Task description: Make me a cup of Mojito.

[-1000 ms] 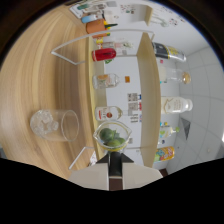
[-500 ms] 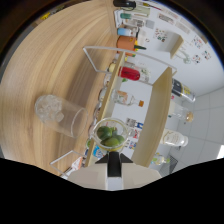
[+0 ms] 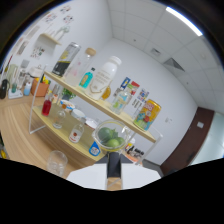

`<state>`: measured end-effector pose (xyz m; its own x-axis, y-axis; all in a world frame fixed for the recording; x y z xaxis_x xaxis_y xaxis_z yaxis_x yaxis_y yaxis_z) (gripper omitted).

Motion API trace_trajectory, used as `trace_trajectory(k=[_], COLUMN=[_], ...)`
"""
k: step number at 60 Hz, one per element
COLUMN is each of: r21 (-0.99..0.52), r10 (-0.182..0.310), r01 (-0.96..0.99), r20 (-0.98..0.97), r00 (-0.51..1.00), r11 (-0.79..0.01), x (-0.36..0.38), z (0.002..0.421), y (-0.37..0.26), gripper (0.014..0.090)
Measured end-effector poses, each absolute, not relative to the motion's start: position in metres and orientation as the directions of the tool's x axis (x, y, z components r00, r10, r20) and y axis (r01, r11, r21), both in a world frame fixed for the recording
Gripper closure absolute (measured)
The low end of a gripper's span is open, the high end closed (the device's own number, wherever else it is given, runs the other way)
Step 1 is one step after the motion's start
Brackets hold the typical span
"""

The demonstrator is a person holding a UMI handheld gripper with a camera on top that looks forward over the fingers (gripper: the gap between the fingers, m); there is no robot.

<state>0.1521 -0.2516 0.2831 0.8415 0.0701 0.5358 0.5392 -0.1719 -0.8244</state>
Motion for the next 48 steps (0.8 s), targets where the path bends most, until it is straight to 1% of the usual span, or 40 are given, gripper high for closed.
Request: trace_trajectory(k=[4,9,19,23,28,33,38,44,48], r21=[-0.9,-0.93,-0.877,-0.847,-0.802,-0.766,-0.742,-0.716,-0.723], r10=[0.057,0.041,-0.003,-0.026,-0.033,-0.037,-0.036,-0.033,-0.019], r01=[0.371,0.213,0.036,-0.012,-0.046,-0.057,-0.061,-0.066,-0.048], r20=[0.368,0.211,0.042,0.002,-0.033,-0.043,-0.049,-0.06,-0.049], r00=[0.928,0.977,0.999,1.0,0.999,0.998,0.998,0.998,0.999], r11=[-0.228,-0.301,-0.479,-0.531,-0.596,-0.64,-0.668,-0.695,-0.689], x=[0.172,0.198,0.24,0.253,0.262,0.269,0.274,0.276,0.275], z=[0.268,0.235,0.147,0.112,0.077,0.042,0.023,0.009,0.008], y=[-0.252,-0.253,-0.256,-0.255,-0.259,-0.26,-0.263,-0.267,-0.266], gripper=[0.0886,0.0886,0.0886,0.0887,0.0886,0.0887,0.0887,0.0884,0.088])
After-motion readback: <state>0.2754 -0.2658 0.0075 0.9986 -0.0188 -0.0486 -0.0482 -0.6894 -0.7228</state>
